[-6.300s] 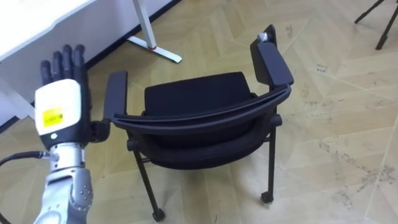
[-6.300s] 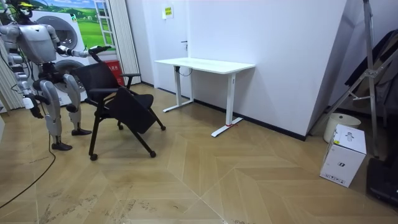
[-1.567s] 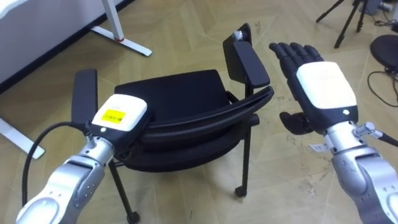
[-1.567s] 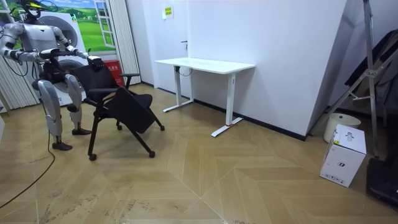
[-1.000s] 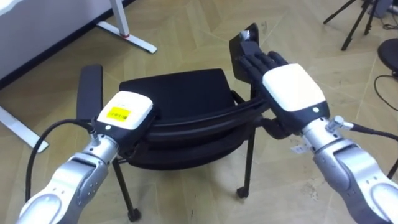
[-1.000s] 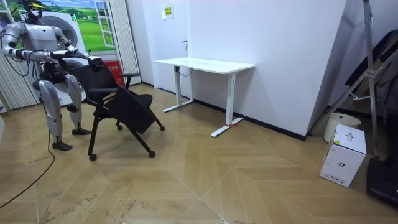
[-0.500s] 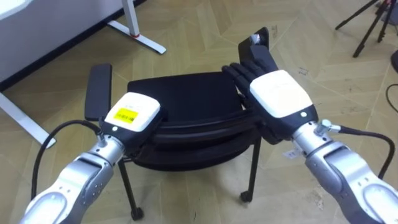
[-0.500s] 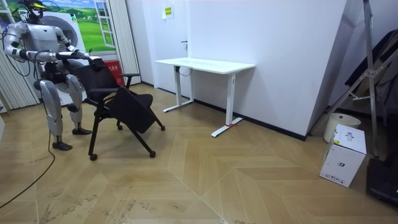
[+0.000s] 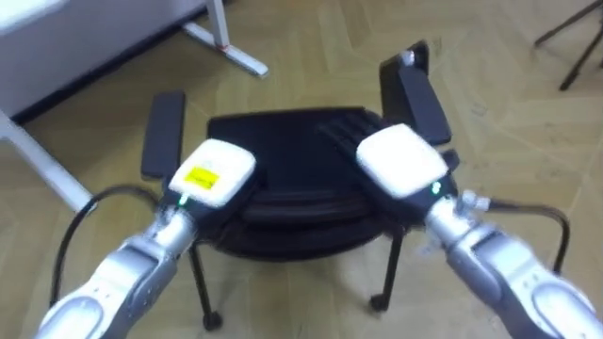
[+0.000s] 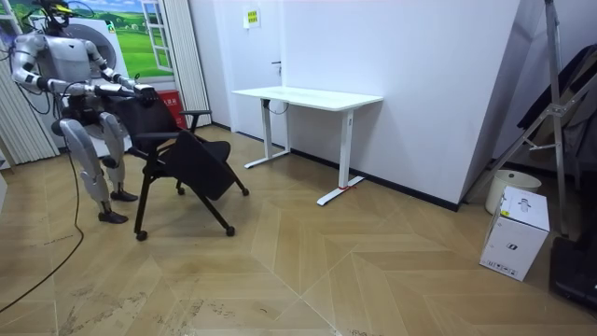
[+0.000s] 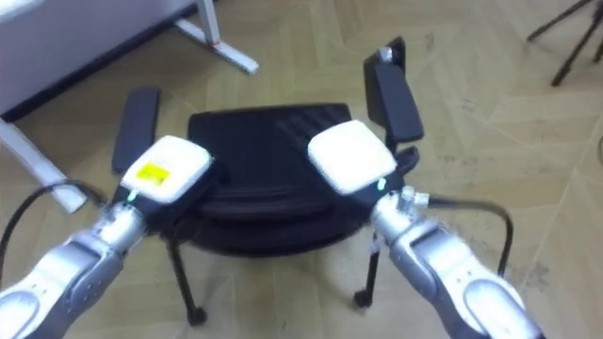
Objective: Push chair
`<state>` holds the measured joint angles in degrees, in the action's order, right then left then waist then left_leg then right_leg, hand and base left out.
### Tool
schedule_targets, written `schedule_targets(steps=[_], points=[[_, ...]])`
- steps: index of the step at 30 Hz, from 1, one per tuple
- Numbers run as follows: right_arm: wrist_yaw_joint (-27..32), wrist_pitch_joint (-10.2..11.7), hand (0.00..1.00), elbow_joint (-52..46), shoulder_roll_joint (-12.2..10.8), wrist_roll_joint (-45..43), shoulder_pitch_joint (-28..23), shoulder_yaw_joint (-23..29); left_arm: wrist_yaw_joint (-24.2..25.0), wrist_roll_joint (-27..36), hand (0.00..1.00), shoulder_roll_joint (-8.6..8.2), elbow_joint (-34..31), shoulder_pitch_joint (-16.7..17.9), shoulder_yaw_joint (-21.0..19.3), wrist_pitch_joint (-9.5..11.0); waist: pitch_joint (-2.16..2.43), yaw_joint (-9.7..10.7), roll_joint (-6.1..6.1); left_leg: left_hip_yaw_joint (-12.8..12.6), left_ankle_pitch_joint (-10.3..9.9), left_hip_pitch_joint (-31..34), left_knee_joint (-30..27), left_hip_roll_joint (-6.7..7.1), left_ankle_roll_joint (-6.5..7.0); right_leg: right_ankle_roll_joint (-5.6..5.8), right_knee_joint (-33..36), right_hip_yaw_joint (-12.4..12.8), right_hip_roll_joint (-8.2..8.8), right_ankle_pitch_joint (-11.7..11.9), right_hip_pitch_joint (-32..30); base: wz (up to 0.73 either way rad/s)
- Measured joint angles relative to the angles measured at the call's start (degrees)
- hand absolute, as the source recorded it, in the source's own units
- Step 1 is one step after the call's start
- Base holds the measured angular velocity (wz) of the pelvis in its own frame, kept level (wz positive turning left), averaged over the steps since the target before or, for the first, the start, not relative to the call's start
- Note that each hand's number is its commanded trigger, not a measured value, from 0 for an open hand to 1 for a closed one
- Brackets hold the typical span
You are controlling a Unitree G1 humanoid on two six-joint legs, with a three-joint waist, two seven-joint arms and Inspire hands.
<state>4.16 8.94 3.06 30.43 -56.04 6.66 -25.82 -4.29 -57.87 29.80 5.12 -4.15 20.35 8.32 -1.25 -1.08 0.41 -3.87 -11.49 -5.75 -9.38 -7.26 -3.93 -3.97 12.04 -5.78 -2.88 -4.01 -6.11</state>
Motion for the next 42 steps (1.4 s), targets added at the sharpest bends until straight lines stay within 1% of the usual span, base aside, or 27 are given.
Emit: schedule_targets(steps=[1, 4, 5, 7, 8, 10, 13, 23, 28, 31, 41, 42], points=[[-0.03, -0.11, 0.0, 1.13, -0.22, -0.02, 0.17, 0.0, 0.09, 0.1, 1.0, 0.0, 0.36, -0.46, 0.14, 0.0, -0.01, -0.03, -0.01, -0.74, 0.02, 0.03, 0.28, -0.11, 0.03, -0.01, 0.03, 0.06, -0.06, -0.01, 0.02, 0.29], [0.14, -0.27, 0.0, 3.13, -0.59, -0.39, 1.0, 0.03, 0.57, 0.02, 1.0, -0.25, 0.36, -1.54, 0.38, -0.67, 0.0, 0.68, -0.09, -0.95, -0.04, 0.25, 1.3, 0.03, -0.11, 0.0, 0.09, -0.37, -0.12, -0.19, -0.55, 0.09], [0.15, -0.31, 0.0, 3.61, -0.59, -0.6, 1.25, 0.05, 1.31, -0.12, 1.0, -0.25, 0.44, -2.23, 0.95, -1.0, 0.07, 0.85, -0.22, -1.41, -0.32, 0.34, 1.23, 0.26, -0.26, 0.22, 0.12, -0.53, -0.02, -0.32, -0.65, 0.0], [0.75, -0.28, 0.0, 5.14, -0.84, -0.76, 1.39, 0.05, 1.75, -0.18, 1.0, -0.26, 0.57, -2.47, 1.85, -1.65, 0.33, 1.03, -0.62, -2.22, -0.41, 0.24, 1.08, 0.78, -0.2, 0.51, 0.17, -0.41, 0.11, -0.5, -0.52, 0.0], [0.83, -0.28, 0.0, 5.73, -1.0, -0.85, 1.31, 0.04, 2.22, -0.19, 1.0, -0.27, 0.57, -2.47, 2.3, -1.79, 0.49, 1.1, -0.85, -2.47, -0.42, 0.01, 1.01, 1.0, -0.19, 0.65, 0.26, -0.36, 0.33, -0.52, -0.28, 0.0], [0.82, -0.25, 0.0, 6.77, -1.03, -1.04, 1.19, 0.02, 2.82, -0.2, 1.0, -0.42, 0.57, -2.21, 2.42, -1.75, 0.65, 1.03, -1.12, -3.21, -0.5, -0.56, 0.92, 1.13, -0.06, 0.82, 0.32, -0.34, 0.48, -0.48, 0.25, 0.0], [1.23, -0.32, 0.0, 7.8, -1.02, -1.83, 1.12, 0.05, 3.4, -0.21, 1.0, -0.4, 0.57, -1.91, 2.41, -1.73, 0.66, 0.87, -1.06, -3.93, -0.5, -0.79, 0.92, 1.13, -0.06, 0.87, 0.34, -0.3, 0.52, -0.46, 0.47, 0.01], [3.44, -0.32, 0.0, 8.44, -1.07, -3.06, -0.11, 0.04, 3.59, -0.21, 1.0, -0.91, 0.69, -1.07, 2.41, -1.36, 0.6, 0.82, -0.03, -3.99, -0.5, -1.06, 0.64, 1.11, -0.06, 0.86, 0.57, -0.48, 0.59, -0.46, 0.95, 0.01], [5.19, -0.17, 0.0, 10.04, -1.47, -3.47, -0.06, 0.04, 2.92, -0.18, 1.0, -1.05, 1.38, -1.08, 2.41, -0.86, 0.6, 0.81, -0.01, -3.99, -0.5, -1.23, 0.65, 1.12, -0.06, 0.86, 0.62, -0.49, 0.61, -0.46, 1.09, 0.0], [6.42, 0.41, 0.0, 11.36, -1.66, -3.16, 0.05, 0.04, 2.22, -0.18, 1.0, -1.41, 2.21, -1.08, 2.41, -0.55, 0.61, 0.73, 0.04, -3.98, -0.5, -1.54, 0.66, 1.13, -0.06, 0.87, 0.64, -0.48, 0.62, -0.46, 1.42, 0.0], [10.23, 0.95, 0.0, 14.0, -1.74, -3.88, 0.24, 0.05, 2.24, -0.19, 1.0, -1.42, 2.27, -1.08, 2.41, -0.18, 0.62, 0.62, 0.03, -3.96, -0.5, -1.6, 0.69, 1.15, -0.06, 0.87, 0.63, -0.48, 0.63, -0.47, 1.43, 0.0], [10.26, 0.97, 0.14, 14.06, -1.74, -3.88, 0.27, 0.05, 2.24, -0.19, 1.0, -1.42, 2.28, -1.08, 2.41, -0.18, 0.61, 0.62, 0.03, -3.96, -0.5, -1.6, 0.69, 1.15, -0.06, 0.87, 0.63, -0.47, 0.63, -0.47, 1.43, 0.0]])
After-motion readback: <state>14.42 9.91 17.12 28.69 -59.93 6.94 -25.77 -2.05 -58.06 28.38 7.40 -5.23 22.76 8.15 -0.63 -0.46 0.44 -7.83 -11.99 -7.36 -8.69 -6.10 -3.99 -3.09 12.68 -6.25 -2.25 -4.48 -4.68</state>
